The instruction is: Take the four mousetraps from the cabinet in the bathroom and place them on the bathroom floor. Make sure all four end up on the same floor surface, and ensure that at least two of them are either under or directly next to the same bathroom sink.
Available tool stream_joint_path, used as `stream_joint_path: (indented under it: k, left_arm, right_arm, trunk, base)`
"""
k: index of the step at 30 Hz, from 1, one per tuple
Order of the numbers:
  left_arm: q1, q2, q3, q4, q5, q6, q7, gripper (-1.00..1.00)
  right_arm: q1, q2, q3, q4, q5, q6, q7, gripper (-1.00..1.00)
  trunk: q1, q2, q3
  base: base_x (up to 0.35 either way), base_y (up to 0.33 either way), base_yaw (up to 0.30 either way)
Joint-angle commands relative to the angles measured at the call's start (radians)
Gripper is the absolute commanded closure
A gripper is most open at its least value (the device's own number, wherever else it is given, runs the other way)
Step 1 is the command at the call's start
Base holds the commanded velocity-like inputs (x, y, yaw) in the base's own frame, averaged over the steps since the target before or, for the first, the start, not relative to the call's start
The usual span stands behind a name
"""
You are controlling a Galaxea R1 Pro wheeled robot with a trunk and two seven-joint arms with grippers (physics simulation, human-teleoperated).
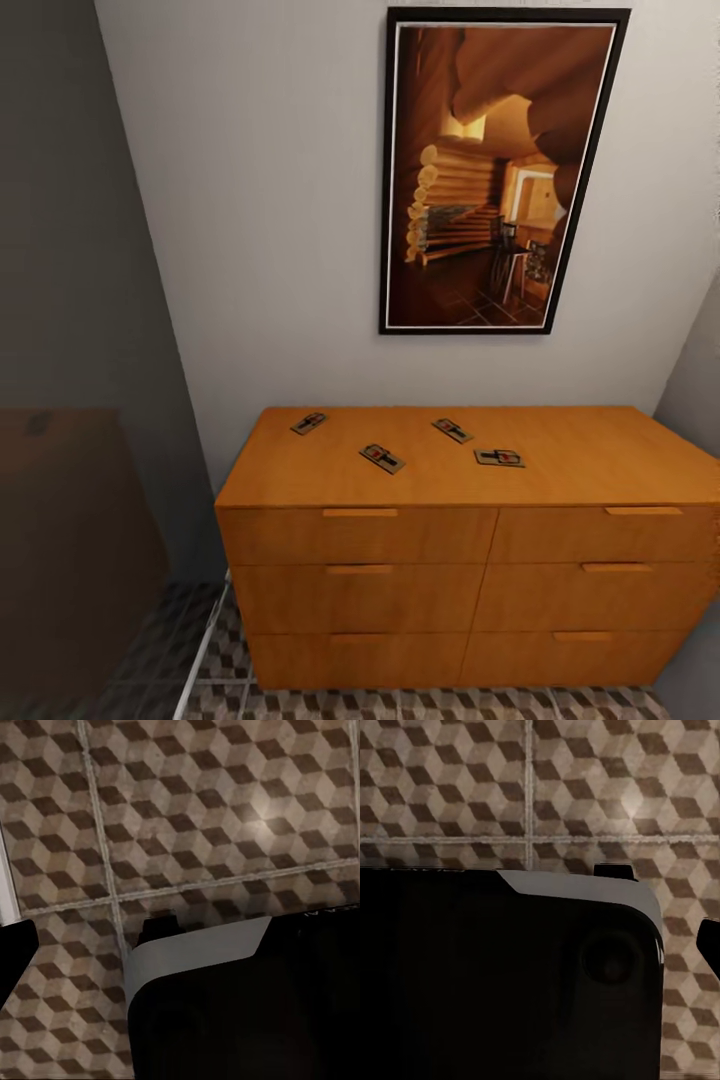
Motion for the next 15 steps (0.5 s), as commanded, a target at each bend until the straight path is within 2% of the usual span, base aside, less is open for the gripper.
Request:
stream_joint_path:
  k: [1, 10, 11, 15]
  left_arm:
    - [0.000, 0.001, -0.002, 0.003, 0.001, 0.004, -0.001, -1.00]
    - [0.000, 0.000, -0.002, 0.053, 0.000, -0.001, -0.001, -1.00]
    - [0.000, 0.000, -0.002, 0.223, -0.001, -0.001, -0.001, -1.00]
    - [0.000, 0.000, -0.002, 0.229, -0.002, -0.003, -0.001, -1.00]
  right_arm:
    - [0.002, 0.001, -0.004, -0.002, -0.002, 0.005, 0.005, -1.00]
    - [0.005, 0.002, -0.005, 0.004, -0.003, -0.001, 0.005, -1.00]
    - [0.005, 0.002, -0.006, 0.004, -0.003, -0.001, 0.005, -1.00]
    - [0.005, 0.002, -0.006, 0.005, -0.003, -0.002, 0.005, -1.00]
  trunk:
    - [0.000, -0.001, -0.001]
    - [0.000, -0.001, -0.001]
    - [0.000, -0.001, -0.001]
    - [0.000, -0.001, -0.001]
  base:
    - [-0.144, 0.000, 0.000]
    - [-0.225, 0.000, 0.000]
    - [-0.269, 0.000, 0.000]
    - [-0.249, 0.000, 0.000]
